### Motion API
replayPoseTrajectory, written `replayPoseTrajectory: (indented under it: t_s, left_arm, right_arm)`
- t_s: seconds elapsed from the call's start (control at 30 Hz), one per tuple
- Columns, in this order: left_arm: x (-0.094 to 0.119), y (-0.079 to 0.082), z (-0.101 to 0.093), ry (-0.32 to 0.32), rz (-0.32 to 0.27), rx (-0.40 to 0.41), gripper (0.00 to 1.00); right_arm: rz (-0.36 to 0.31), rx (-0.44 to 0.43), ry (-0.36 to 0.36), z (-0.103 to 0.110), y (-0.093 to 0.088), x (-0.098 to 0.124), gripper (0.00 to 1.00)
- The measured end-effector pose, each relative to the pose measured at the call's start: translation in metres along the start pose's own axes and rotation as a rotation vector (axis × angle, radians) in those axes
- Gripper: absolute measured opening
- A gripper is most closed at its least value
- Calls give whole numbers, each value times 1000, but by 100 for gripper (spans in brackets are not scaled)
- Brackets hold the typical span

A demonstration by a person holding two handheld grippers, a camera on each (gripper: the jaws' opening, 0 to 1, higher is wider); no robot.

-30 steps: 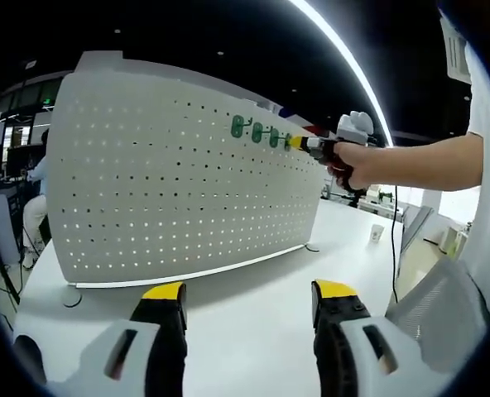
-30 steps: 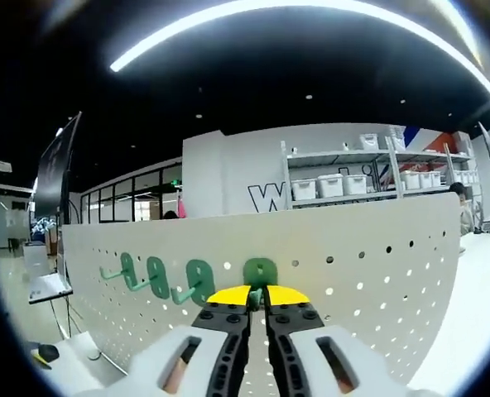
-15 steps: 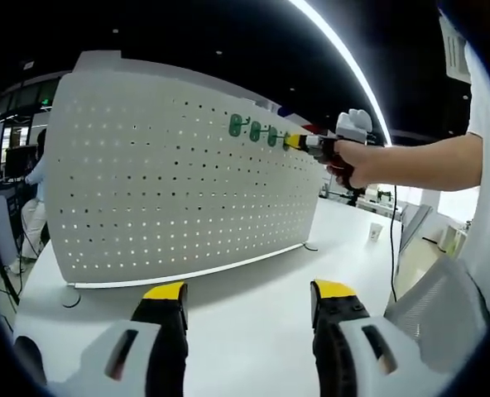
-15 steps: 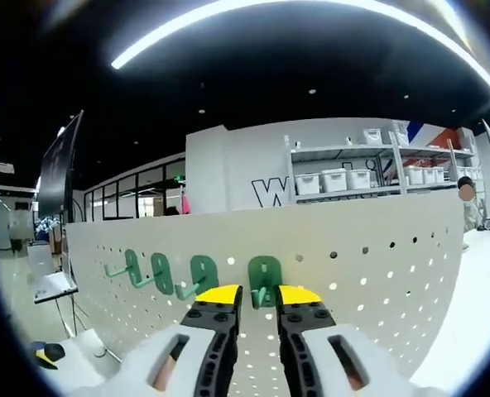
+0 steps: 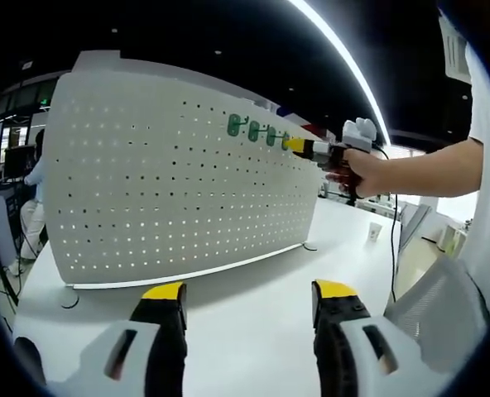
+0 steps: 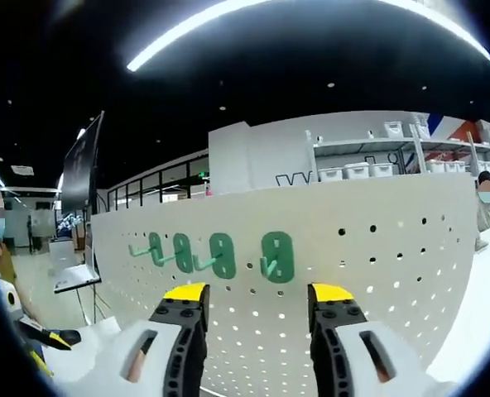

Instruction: Insert the hook assembly into the mounting plate slot until the hook locks in place.

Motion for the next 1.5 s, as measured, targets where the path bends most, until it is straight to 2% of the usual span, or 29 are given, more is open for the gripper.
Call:
replayPoseTrajectory:
  t_s: [0.33, 0.67, 0.97, 1.5]
  left_arm:
    - [1, 1, 3, 7, 0, -4, 64]
    - [0, 4, 2, -1, -9, -6, 64]
    - [-1, 6, 2, -1, -14, -6, 64]
    - [-1, 11, 4, 2, -19, -18, 65]
  right_arm:
    - [4, 6, 37, 5, -4, 5, 51]
    - [-13, 6, 101, 10, -8, 23, 52]
    - [-26, 9, 120, 9, -6, 31, 51]
    - [30, 30, 205, 21, -34, 79, 52]
Point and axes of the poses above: the point that each gripper's makers call its tool centre point, and the gripper's own axes: x roughly backward along the fingers, z roughly to its left, y roughly out of its top, the point moved 3 cm from there along x, roughly backward along the fingers, and after that the axes turned 7 degrees about y, right-handed, at the moved point
